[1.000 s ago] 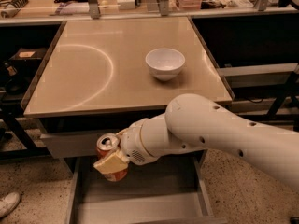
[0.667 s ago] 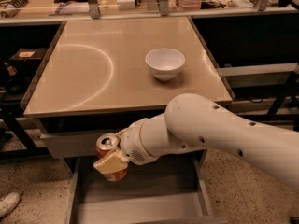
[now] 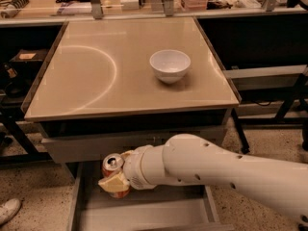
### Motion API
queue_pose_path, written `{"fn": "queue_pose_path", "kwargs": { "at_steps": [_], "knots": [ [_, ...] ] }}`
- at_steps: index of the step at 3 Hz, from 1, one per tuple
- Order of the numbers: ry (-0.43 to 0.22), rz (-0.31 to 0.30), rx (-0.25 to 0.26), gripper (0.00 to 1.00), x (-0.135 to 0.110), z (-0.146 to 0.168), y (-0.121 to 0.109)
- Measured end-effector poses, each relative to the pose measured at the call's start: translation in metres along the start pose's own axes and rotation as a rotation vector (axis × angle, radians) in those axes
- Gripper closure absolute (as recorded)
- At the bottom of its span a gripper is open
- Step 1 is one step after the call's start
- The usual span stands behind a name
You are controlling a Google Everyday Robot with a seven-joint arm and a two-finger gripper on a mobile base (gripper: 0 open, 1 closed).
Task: Place coke can into middle drawer
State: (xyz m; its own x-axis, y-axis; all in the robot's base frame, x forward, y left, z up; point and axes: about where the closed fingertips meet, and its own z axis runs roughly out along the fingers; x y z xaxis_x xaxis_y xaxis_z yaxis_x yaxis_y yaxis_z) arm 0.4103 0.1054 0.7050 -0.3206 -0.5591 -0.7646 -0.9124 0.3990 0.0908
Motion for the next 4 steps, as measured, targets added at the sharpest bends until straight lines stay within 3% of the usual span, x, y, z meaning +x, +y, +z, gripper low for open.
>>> {"fn": "queue_pose_path", "kwargs": {
  "at_steps": [1,2,3,4],
  "knots": [
    [-0.048,0.049,0.078,1.0,0.035,0.03,-0.016],
    [-0.048,0.049,0.078,1.0,0.035,0.03,-0.016],
    [-0.046,0.109,0.056,1.0,0.06,0.049,-0.006],
    [-0.042,0.201,0.071,1.0,0.113,0.087,-0.005]
  ]
}}
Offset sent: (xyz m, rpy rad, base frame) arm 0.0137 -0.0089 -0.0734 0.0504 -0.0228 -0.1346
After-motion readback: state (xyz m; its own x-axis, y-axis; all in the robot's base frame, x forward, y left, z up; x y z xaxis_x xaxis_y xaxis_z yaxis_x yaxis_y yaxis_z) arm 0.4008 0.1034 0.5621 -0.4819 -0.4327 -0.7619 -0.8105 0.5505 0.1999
